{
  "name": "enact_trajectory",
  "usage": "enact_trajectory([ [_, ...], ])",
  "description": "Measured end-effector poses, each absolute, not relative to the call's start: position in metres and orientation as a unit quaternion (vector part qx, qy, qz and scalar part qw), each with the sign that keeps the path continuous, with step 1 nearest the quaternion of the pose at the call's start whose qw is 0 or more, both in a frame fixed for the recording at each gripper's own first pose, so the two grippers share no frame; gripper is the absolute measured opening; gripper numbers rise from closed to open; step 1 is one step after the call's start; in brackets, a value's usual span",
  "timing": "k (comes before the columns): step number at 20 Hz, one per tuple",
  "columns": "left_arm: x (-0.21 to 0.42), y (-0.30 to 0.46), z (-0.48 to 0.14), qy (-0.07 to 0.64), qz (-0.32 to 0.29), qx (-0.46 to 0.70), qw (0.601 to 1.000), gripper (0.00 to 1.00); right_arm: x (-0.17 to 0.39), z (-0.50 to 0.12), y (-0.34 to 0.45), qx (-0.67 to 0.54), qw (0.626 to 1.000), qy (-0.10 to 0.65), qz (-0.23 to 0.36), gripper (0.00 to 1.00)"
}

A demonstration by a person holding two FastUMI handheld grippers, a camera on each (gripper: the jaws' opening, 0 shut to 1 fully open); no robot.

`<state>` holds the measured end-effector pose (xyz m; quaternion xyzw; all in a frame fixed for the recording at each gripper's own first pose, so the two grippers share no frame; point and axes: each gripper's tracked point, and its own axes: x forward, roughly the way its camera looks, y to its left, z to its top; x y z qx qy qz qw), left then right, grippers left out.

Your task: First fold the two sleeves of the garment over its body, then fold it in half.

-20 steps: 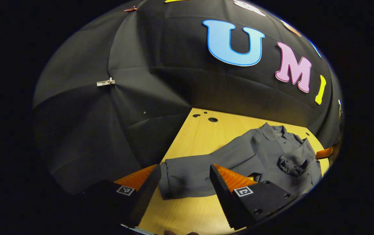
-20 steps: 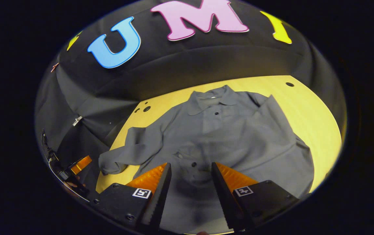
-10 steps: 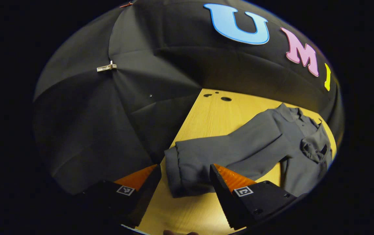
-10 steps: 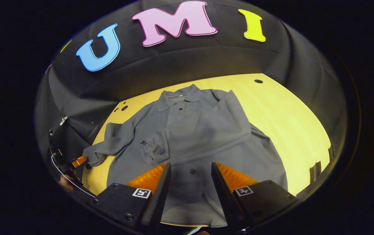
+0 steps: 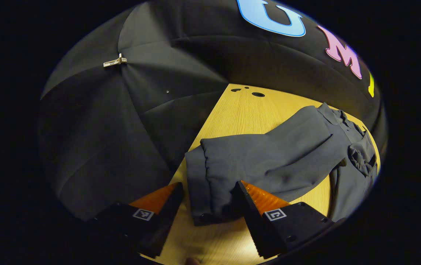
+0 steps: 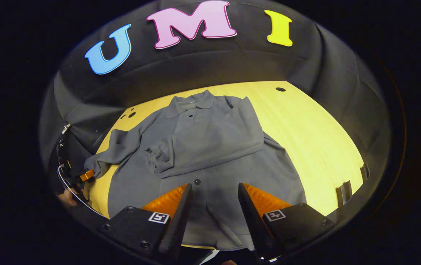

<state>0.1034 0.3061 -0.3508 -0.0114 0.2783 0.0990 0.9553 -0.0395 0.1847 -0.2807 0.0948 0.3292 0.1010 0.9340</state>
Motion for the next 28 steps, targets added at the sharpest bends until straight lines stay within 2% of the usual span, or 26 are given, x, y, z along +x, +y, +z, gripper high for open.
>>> enact_trajectory([
  [1, 0.107, 0.3, -0.352, 0.282, 0.083, -0.004, 0.956, 0.91, -0.039, -0.281, 0.187, 0.089, 0.934, 0.329, 0.104, 0.78],
  [4, 0.113, 0.297, -0.351, 0.292, 0.065, 0.03, 0.954, 0.17, -0.038, -0.281, 0.194, 0.083, 0.935, 0.326, 0.117, 0.78],
  [6, 0.11, 0.296, -0.347, 0.299, 0.067, 0.023, 0.952, 0.09, -0.035, -0.278, 0.195, 0.086, 0.935, 0.321, 0.122, 0.79],
  [14, 0.095, 0.275, -0.27, 0.23, 0.085, -0.009, 0.969, 0.06, -0.012, -0.282, 0.145, 0.124, 0.938, 0.313, 0.086, 0.78],
  [24, 0.083, 0.165, -0.181, 0.179, 0.045, -0.016, 0.983, 0.06, 0.012, -0.282, 0.07, 0.154, 0.938, 0.301, 0.079, 0.79],
  [28, 0.077, 0.113, -0.149, 0.168, 0.022, -0.024, 0.985, 0.06, 0.012, -0.286, 0.05, 0.174, 0.935, 0.297, 0.082, 0.86],
])
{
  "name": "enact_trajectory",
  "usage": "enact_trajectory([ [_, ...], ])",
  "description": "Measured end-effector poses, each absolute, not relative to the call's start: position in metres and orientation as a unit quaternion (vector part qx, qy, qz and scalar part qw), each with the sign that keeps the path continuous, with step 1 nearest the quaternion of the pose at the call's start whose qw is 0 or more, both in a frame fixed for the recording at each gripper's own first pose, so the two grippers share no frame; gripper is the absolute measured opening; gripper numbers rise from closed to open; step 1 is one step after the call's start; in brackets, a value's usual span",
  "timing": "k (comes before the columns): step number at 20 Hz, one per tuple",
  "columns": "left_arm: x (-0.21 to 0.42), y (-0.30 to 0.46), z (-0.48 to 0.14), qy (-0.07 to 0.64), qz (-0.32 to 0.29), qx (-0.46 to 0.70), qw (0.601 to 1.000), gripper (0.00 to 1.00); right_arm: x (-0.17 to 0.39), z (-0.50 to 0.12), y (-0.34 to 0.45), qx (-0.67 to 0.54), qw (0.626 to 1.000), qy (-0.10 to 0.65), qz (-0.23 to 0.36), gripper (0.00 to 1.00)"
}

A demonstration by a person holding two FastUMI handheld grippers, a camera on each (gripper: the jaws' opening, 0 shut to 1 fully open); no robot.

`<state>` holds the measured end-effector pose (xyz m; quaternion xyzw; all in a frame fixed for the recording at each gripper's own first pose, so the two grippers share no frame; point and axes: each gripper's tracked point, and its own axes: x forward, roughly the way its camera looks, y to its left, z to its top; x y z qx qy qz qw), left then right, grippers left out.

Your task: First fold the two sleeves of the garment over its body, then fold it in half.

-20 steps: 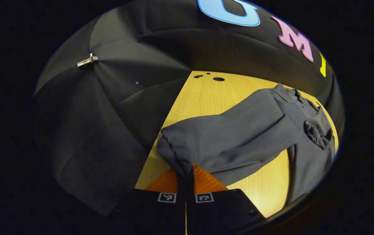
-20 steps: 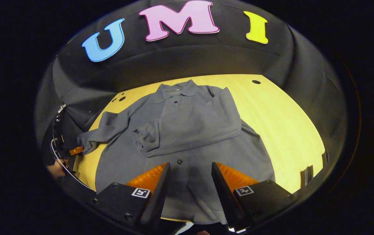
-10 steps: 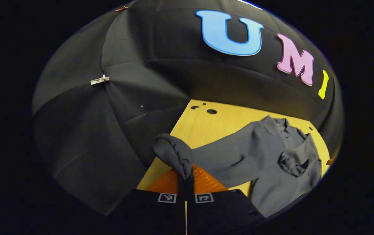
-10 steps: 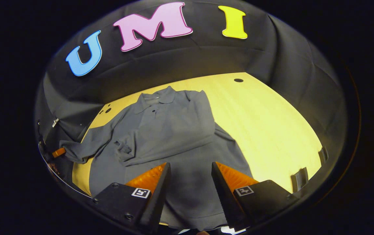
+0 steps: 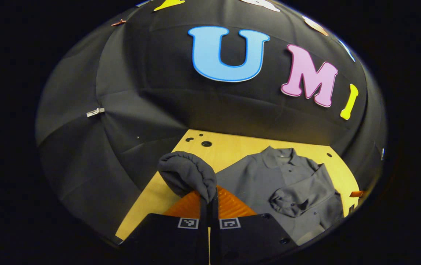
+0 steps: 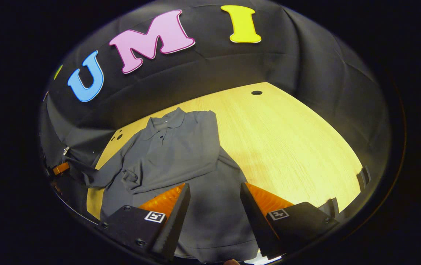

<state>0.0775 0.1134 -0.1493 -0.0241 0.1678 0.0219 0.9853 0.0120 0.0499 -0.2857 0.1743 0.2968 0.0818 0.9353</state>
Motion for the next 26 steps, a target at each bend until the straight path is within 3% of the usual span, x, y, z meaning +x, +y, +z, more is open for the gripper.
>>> enact_trajectory([
  [8, 0.084, -0.002, -0.129, 0.165, -0.048, 0.0, 0.985, 0.06, 0.011, -0.298, 0.012, 0.21, 0.927, 0.301, 0.07, 0.86],
  [12, 0.089, -0.053, -0.132, 0.17, -0.076, -0.003, 0.982, 0.06, 0.015, -0.278, 0.008, 0.25, 0.921, 0.284, 0.092, 0.86],
  [20, 0.104, -0.148, -0.155, 0.184, -0.125, 0.014, 0.975, 0.03, 0.023, -0.261, -0.002, 0.247, 0.92, 0.274, 0.13, 0.86],
  [26, 0.112, -0.208, -0.2, 0.206, -0.154, 0.04, 0.966, 0.06, 0.027, -0.271, -0.021, 0.242, 0.917, 0.287, 0.134, 0.85],
])
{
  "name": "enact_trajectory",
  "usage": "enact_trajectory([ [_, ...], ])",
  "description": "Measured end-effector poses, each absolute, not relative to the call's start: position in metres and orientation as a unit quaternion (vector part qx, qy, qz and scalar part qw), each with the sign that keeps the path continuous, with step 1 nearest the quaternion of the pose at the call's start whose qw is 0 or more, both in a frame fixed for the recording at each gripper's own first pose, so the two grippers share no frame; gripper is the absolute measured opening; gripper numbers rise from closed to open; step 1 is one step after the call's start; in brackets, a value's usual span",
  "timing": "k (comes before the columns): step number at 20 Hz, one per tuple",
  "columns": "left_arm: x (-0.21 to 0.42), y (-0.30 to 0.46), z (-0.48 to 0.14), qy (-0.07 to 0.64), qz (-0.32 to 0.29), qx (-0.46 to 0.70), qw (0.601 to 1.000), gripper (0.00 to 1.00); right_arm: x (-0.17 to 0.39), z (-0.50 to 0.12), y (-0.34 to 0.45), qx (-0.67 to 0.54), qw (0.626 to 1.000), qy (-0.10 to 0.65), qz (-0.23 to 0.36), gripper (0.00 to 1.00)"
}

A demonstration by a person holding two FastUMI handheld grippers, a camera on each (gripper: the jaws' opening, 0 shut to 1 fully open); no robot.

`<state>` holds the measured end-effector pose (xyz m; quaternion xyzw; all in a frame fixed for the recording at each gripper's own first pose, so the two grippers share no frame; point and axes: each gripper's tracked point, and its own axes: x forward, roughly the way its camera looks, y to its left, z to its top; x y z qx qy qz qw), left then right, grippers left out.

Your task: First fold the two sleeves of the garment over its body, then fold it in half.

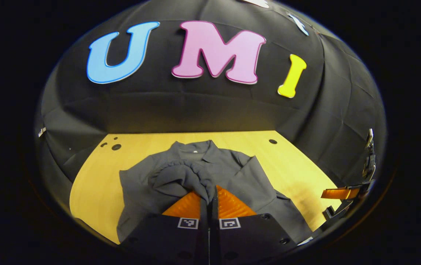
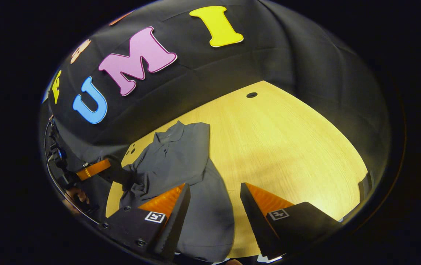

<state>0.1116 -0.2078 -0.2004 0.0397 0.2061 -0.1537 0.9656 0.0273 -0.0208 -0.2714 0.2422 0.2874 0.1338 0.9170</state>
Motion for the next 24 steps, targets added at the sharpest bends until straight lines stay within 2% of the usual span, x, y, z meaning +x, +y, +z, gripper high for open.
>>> enact_trajectory([
  [5, 0.124, -0.24, -0.249, 0.235, -0.165, 0.072, 0.955, 0.07, 0.031, -0.286, -0.04, 0.231, 0.916, 0.302, 0.132, 0.85],
  [6, 0.126, -0.246, -0.256, 0.239, -0.168, 0.077, 0.953, 0.03, 0.033, -0.288, -0.044, 0.228, 0.915, 0.304, 0.134, 0.86],
  [7, 0.129, -0.251, -0.265, 0.243, -0.17, 0.082, 0.952, 0.07, 0.033, -0.29, -0.047, 0.225, 0.915, 0.306, 0.135, 0.85],
  [11, 0.138, -0.269, -0.299, 0.263, -0.179, 0.106, 0.942, 0.1, 0.038, -0.3, -0.055, 0.219, 0.913, 0.316, 0.138, 0.85],
  [14, 0.139, -0.28, -0.319, 0.28, -0.193, 0.115, 0.933, 0.17, 0.04, -0.305, -0.063, 0.218, 0.912, 0.321, 0.136, 0.85],
  [15, 0.14, -0.284, -0.325, 0.285, -0.197, 0.113, 0.931, 0.15, 0.04, -0.307, -0.065, 0.22, 0.911, 0.321, 0.135, 0.86],
  [16, 0.138, -0.287, -0.328, 0.29, -0.2, 0.111, 0.929, 0.23, 0.039, -0.307, -0.067, 0.221, 0.911, 0.323, 0.134, 0.85],
  [18, 0.136, -0.293, -0.335, 0.298, -0.209, 0.105, 0.926, 0.3, 0.037, -0.31, -0.069, 0.221, 0.91, 0.326, 0.132, 0.86],
  [19, 0.135, -0.297, -0.338, 0.301, -0.217, 0.1, 0.923, 0.39, 0.036, -0.31, -0.069, 0.221, 0.909, 0.327, 0.131, 0.85],
  [20, 0.133, -0.301, -0.337, 0.301, -0.225, 0.094, 0.922, 0.31, 0.035, -0.31, -0.068, 0.221, 0.909, 0.328, 0.132, 0.85],
  [22, 0.127, -0.308, -0.334, 0.299, -0.241, 0.08, 0.92, 0.57, 0.032, -0.31, -0.064, 0.222, 0.909, 0.327, 0.133, 0.85],
  [23, 0.122, -0.309, -0.331, 0.298, -0.249, 0.071, 0.919, 0.62, 0.031, -0.31, -0.062, 0.221, 0.909, 0.327, 0.133, 0.85],
  [24, 0.117, -0.311, -0.327, 0.296, -0.256, 0.064, 0.918, 0.75, 0.03, -0.308, -0.06, 0.22, 0.91, 0.326, 0.133, 0.86],
])
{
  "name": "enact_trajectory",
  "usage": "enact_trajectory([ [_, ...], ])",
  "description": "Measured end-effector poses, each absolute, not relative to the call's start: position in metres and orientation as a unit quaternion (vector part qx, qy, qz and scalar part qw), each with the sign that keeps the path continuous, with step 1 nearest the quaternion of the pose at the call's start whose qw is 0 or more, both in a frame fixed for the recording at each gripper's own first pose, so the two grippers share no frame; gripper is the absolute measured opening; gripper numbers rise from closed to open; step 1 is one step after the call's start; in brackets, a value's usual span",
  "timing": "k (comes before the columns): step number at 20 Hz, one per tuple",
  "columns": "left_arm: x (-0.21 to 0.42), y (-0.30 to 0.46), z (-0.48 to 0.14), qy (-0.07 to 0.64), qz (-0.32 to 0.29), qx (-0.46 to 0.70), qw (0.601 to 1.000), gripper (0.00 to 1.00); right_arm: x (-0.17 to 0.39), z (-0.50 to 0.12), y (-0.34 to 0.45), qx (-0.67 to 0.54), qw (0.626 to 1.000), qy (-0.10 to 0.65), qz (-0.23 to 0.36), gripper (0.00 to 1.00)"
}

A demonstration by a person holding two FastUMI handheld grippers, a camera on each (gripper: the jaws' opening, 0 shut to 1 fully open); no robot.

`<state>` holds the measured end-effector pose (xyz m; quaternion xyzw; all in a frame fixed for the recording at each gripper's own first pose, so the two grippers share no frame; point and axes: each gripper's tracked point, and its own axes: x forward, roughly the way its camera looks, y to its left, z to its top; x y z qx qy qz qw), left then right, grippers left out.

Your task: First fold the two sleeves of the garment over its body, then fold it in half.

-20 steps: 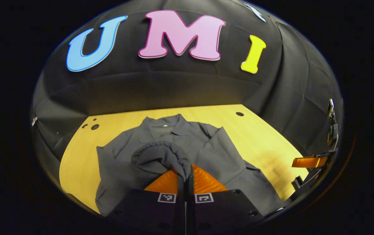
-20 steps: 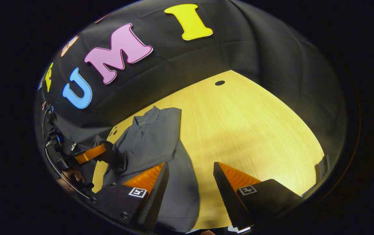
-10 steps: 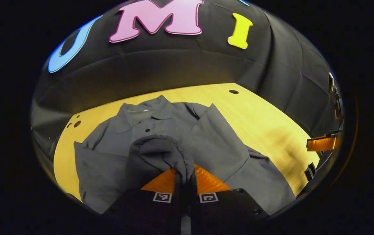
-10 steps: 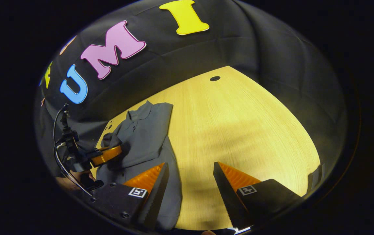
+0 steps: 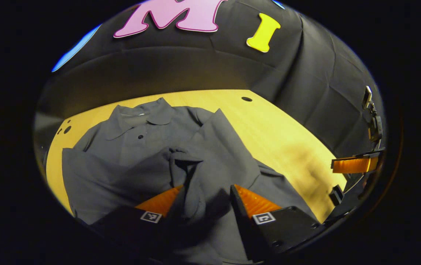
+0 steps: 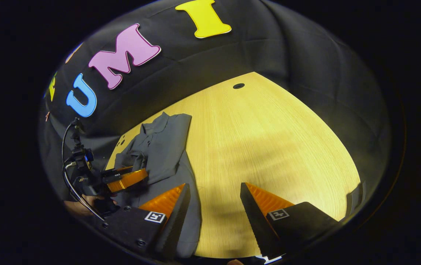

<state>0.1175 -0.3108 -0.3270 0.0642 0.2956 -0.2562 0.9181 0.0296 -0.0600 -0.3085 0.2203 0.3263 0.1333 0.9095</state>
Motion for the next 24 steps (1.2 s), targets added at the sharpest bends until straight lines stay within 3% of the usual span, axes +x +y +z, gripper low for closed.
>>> enact_trajectory([
  [1, 0.115, -0.31, -0.322, 0.291, -0.259, 0.061, 0.919, 0.77, 0.027, -0.307, -0.057, 0.22, 0.91, 0.326, 0.133, 0.85],
  [2, 0.111, -0.308, -0.317, 0.285, -0.262, 0.059, 0.92, 0.92, 0.026, -0.305, -0.055, 0.219, 0.91, 0.325, 0.134, 0.85],
  [3, 0.107, -0.305, -0.312, 0.28, -0.261, 0.057, 0.922, 0.98, 0.025, -0.302, -0.053, 0.217, 0.912, 0.323, 0.134, 0.85],
  [13, 0.048, -0.205, -0.26, 0.246, -0.22, 0.031, 0.944, 0.96, -0.018, -0.291, -0.013, 0.204, 0.911, 0.331, 0.137, 0.85],
  [24, -0.019, -0.043, -0.298, 0.292, -0.135, 0.025, 0.947, 0.96, -0.07, -0.32, 0.016, 0.167, 0.905, 0.375, 0.109, 0.86],
])
